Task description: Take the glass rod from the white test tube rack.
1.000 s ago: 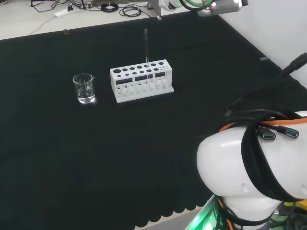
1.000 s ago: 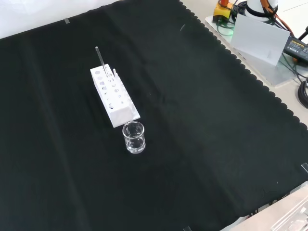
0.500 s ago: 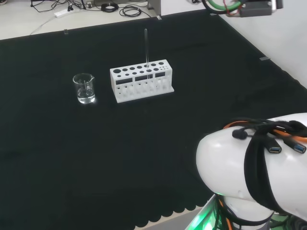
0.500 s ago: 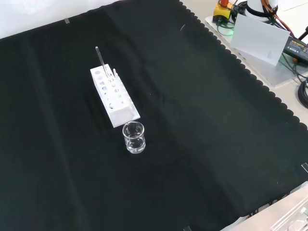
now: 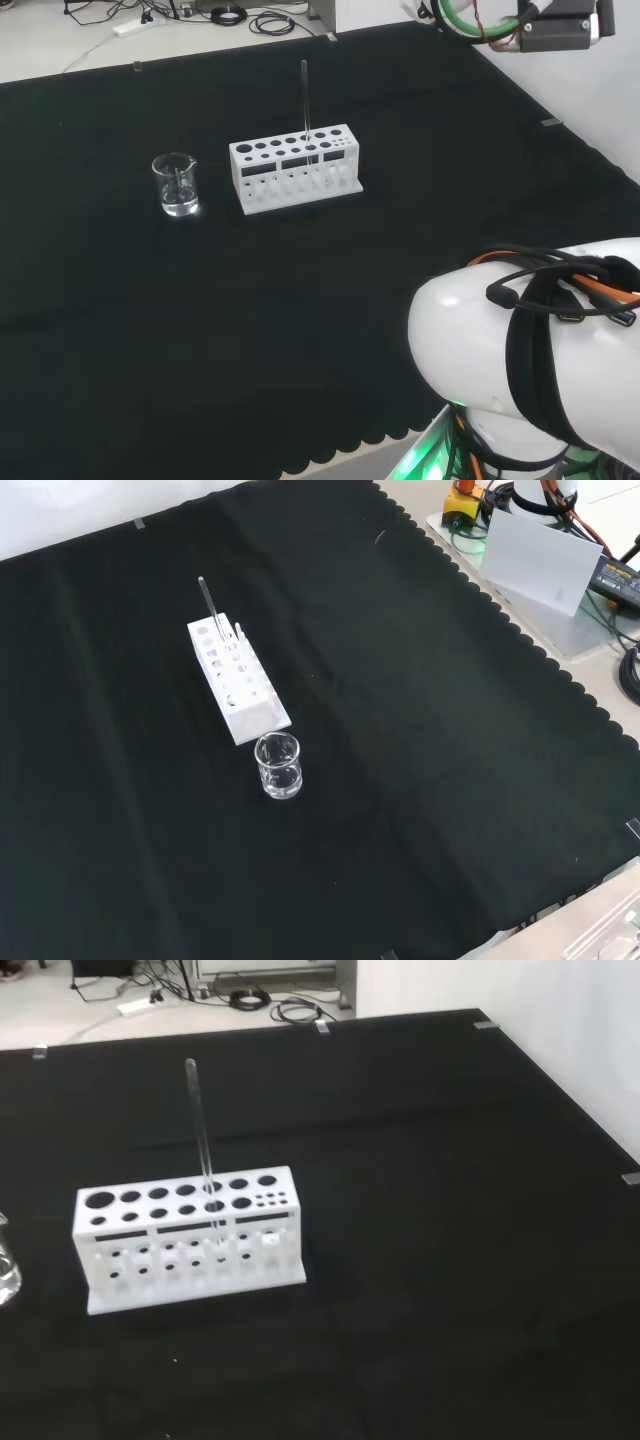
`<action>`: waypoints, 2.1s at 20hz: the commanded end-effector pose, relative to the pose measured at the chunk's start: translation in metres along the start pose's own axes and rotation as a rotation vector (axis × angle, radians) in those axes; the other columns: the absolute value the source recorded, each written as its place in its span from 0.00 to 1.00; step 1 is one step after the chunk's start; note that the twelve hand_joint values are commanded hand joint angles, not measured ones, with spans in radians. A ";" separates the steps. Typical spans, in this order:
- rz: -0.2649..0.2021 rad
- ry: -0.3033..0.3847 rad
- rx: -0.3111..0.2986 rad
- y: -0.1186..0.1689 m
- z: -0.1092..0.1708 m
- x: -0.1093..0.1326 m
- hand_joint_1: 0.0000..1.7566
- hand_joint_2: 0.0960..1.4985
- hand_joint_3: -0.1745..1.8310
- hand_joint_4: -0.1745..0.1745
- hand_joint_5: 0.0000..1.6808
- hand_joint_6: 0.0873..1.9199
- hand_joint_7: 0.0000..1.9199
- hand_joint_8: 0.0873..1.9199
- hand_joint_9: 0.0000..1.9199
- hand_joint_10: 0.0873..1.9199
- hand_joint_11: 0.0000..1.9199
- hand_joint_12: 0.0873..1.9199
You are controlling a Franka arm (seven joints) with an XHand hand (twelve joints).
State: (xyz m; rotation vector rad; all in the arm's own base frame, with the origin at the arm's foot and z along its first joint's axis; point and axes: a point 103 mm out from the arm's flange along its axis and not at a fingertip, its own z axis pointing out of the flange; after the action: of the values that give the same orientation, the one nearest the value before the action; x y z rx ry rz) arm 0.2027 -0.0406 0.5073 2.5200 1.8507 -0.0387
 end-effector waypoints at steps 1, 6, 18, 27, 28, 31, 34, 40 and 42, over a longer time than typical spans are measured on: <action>-0.009 -0.001 0.029 0.017 -0.005 0.005 0.30 0.55 0.30 0.15 0.04 0.00 0.00 0.30 0.08 0.41 0.02 0.72; -0.041 0.002 0.025 0.039 -0.016 0.009 0.28 0.55 0.31 0.12 0.06 0.00 0.00 0.36 0.14 0.40 0.05 0.72; -0.118 -0.011 0.107 0.120 -0.027 0.032 0.23 0.56 0.29 0.09 0.10 0.00 0.04 0.39 0.19 0.39 0.10 0.70; -0.214 -0.025 0.145 0.179 -0.009 0.064 0.20 0.57 0.28 0.09 0.11 0.00 0.05 0.39 0.22 0.38 0.13 0.69; -0.220 -0.026 0.148 0.185 -0.007 0.067 0.20 0.57 0.28 0.09 0.11 0.00 0.05 0.39 0.23 0.38 0.13 0.69; -0.221 -0.030 0.164 0.202 0.002 0.072 0.20 0.57 0.28 0.09 0.11 0.00 0.06 0.39 0.25 0.37 0.16 0.69; -0.242 -0.012 0.173 0.216 0.013 0.077 0.20 0.58 0.27 0.08 0.12 0.00 0.07 0.39 0.26 0.37 0.17 0.68; -0.298 0.012 0.174 0.243 0.031 0.086 0.24 0.57 0.27 0.09 0.12 0.00 0.08 0.39 0.29 0.36 0.20 0.68; -0.320 0.015 0.172 0.249 0.036 0.088 0.25 0.57 0.26 0.08 0.13 0.00 0.10 0.39 0.32 0.35 0.22 0.67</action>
State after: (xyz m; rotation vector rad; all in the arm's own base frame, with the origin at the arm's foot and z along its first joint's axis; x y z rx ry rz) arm 0.4440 -0.0344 0.4777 2.3640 2.2604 -0.2405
